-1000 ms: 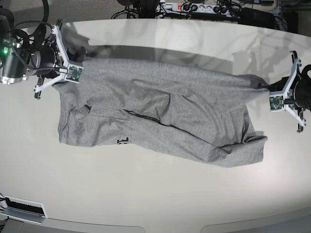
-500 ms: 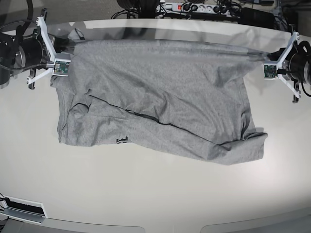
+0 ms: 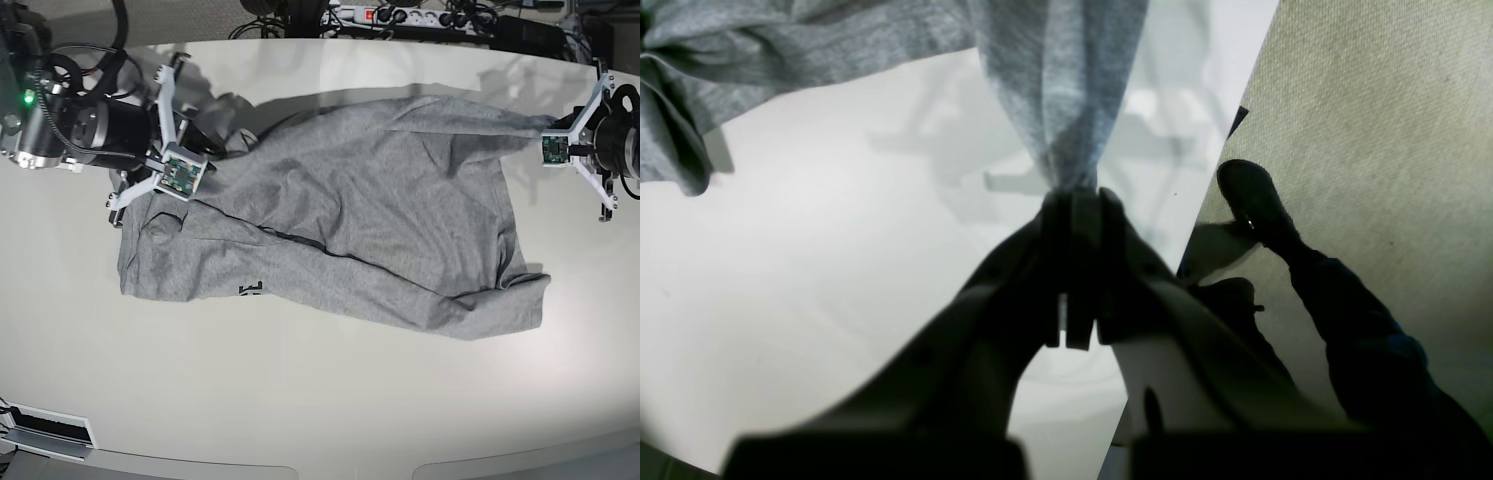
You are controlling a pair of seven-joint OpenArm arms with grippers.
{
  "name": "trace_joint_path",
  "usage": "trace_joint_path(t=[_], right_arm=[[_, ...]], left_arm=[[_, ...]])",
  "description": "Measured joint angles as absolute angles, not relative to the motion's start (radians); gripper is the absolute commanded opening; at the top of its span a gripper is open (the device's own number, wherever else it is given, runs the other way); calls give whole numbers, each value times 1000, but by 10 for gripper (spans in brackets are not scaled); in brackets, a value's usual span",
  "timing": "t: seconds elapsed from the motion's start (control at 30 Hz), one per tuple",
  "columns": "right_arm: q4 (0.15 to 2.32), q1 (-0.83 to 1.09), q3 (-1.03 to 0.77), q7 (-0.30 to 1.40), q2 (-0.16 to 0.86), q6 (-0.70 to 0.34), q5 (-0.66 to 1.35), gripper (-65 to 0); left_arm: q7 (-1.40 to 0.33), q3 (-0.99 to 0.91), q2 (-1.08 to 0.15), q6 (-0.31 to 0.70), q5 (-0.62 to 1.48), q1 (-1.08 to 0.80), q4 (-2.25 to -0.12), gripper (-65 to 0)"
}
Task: Layout the t-shirt on the table in an organized manner, then fold the t-shirt properly
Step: 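Move the right gripper inward along the shirt edge and regrasp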
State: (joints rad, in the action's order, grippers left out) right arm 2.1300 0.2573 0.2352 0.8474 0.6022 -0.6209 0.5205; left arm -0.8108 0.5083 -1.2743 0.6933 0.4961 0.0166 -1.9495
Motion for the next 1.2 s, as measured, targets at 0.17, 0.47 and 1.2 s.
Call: trace_joint_path(t=[0.17,0.47,1.2], right_arm=[[2046,212,235,820,502,-598,343,-650],[1994,85,234,843,455,-290,172,-305],[1851,147,233,889,282,-506,406,-266]], left_arm=[[-811,509,-1274,693,497,17,-1949,-650],[-811,509,-1274,693,496,17,-1949,-650],[-810,508,-1249,663,497,17,-1949,-650]])
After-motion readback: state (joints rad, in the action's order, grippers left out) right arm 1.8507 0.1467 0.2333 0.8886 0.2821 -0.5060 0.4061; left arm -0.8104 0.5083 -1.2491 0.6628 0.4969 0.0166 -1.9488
